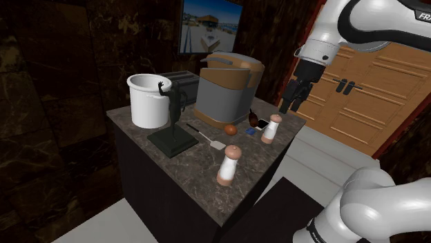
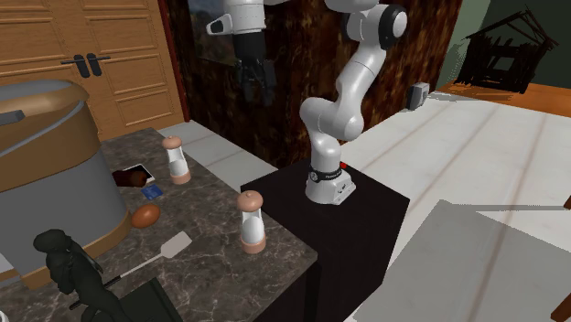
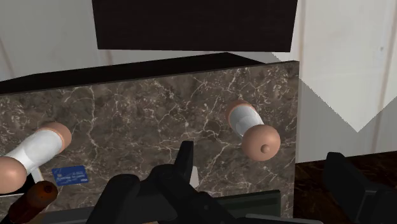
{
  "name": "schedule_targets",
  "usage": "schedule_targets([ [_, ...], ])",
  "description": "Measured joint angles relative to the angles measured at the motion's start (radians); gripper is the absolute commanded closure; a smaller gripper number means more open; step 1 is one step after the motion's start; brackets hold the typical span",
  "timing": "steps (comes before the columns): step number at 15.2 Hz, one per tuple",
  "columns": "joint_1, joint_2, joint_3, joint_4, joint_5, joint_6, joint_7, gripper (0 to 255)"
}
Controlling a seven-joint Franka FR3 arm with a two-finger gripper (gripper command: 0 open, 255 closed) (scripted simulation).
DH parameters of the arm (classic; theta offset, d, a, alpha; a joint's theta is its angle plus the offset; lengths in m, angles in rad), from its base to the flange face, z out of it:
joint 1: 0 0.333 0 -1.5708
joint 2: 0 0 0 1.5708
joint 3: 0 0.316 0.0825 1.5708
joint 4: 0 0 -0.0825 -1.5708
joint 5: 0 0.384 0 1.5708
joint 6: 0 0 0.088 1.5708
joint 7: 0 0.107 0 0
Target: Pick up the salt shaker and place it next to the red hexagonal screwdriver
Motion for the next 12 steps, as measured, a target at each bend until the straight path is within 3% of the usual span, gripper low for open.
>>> schedule_targets([
  [3,0.004,0.007,0.014,-0.029,0.0,0.041,0.003,0],
  [12,0.036,0.136,0.132,-0.18,0.005,0.369,0.049,0],
])
